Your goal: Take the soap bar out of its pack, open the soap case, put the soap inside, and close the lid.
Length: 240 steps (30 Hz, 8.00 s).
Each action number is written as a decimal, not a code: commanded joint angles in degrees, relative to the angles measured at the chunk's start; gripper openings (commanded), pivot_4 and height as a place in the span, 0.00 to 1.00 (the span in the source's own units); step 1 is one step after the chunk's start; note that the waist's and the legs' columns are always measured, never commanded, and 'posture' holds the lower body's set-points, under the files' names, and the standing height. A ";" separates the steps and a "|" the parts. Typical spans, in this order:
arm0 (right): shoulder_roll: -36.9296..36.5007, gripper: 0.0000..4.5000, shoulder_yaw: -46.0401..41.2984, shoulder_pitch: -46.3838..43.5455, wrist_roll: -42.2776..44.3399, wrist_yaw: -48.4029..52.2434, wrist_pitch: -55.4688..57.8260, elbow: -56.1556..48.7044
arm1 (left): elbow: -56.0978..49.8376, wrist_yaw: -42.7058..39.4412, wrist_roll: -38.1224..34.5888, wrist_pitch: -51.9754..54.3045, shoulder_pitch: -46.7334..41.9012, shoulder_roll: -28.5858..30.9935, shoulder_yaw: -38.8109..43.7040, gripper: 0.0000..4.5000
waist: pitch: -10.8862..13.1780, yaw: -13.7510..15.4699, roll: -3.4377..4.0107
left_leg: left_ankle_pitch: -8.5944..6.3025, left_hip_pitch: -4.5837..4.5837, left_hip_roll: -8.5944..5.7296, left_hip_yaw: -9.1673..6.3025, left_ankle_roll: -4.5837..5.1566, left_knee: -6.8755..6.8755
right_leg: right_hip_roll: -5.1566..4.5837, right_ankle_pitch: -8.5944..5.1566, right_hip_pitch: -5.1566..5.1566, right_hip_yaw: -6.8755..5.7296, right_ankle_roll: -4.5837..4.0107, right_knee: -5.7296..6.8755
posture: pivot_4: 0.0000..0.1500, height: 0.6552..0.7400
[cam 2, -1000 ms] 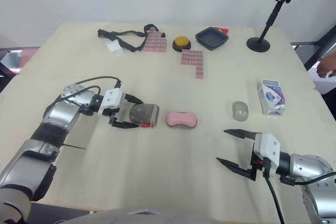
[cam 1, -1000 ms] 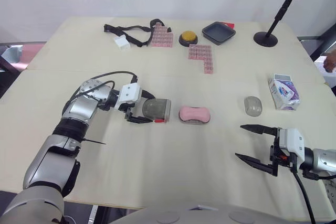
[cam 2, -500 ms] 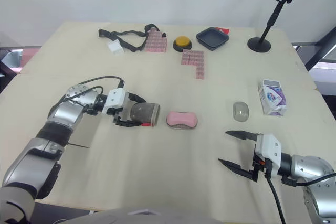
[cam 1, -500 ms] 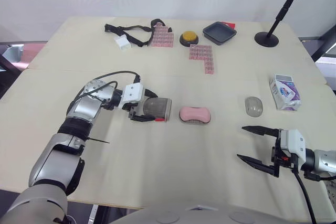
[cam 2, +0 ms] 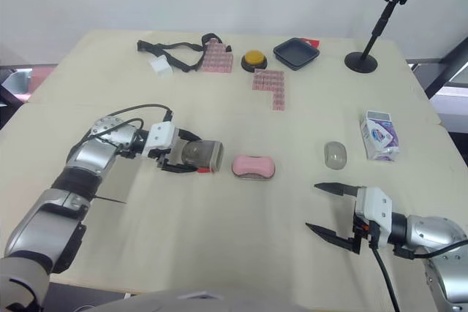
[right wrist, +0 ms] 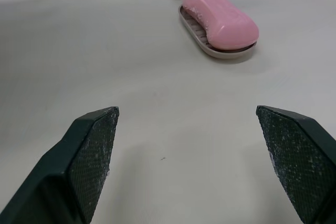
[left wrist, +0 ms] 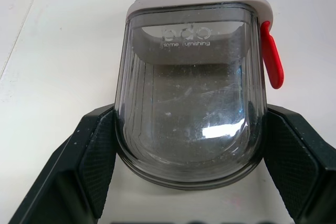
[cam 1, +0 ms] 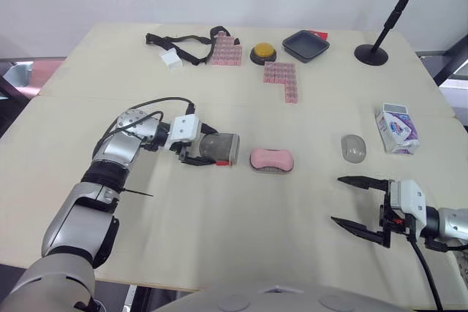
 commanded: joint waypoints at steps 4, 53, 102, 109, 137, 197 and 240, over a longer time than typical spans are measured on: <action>-6.01 1.00 4.01 -10.20 -0.52 -5.59 13.20 -10.82 | -4.21 -2.60 -2.34 -1.66 1.47 1.97 1.45 0.82 | 0.00 -0.22 0.00 | 0.02 0.07 0.01 -0.02 0.03 0.00 | 0.02 0.00 0.01 0.00 0.00 0.06 | 1.00 0.93; 3.98 0.88 41.74 -50.05 -18.73 -12.62 46.74 -1.05 | -13.79 0.73 -3.49 3.99 7.31 2.29 1.47 0.82 | 0.00 0.42 -0.01 | 0.33 0.12 0.01 0.09 -0.64 -0.25 | 0.05 0.00 -0.02 -0.01 0.00 0.10 | 1.00 0.93; 0.99 0.56 45.57 -62.96 -20.09 -4.42 56.42 -6.86 | -15.69 7.41 -2.73 8.69 5.43 -5.62 0.08 0.82 | 0.01 0.91 -0.04 | 0.38 0.12 0.05 0.13 -0.72 -0.36 | 0.08 0.02 -0.02 -0.02 -0.01 0.07 | 1.00 0.93; 1.09 0.56 47.27 -65.31 -20.84 -4.39 58.31 -6.81 | -15.82 8.72 -2.04 8.52 5.50 -7.21 -0.44 0.82 | 0.01 1.24 -0.04 | 0.38 0.10 0.05 0.14 -0.72 -0.36 | 0.08 0.03 -0.02 -0.03 0.00 0.05 | 1.00 0.93; 2.83 0.56 48.78 -69.04 -19.04 -7.22 67.16 -10.98 | -15.75 11.15 -1.29 8.15 5.57 -8.90 -1.98 0.82 | 0.01 1.45 -0.03 | 0.41 0.12 0.05 0.16 -0.83 -0.41 | 0.09 0.17 -0.02 -0.01 0.25 0.04 | 1.00 0.93; -0.22 0.00 41.50 -57.11 -16.54 -8.84 52.33 -10.59 | -15.70 9.48 -2.67 7.80 5.64 -8.99 -0.90 0.82 | 0.01 1.72 -0.05 | 0.41 0.16 0.14 0.32 -0.94 -0.58 | 0.15 0.10 -0.04 0.06 0.14 0.02 | 1.00 0.93; -5.35 0.00 37.69 -53.51 -18.90 -6.76 48.23 -8.84 | -13.62 9.98 -2.42 5.61 6.11 -8.49 -0.56 0.82 | 0.02 1.55 -0.05 | 0.32 0.19 0.19 0.33 -0.72 -0.57 | 0.17 0.04 -0.06 0.05 0.04 0.09 | 1.00 0.93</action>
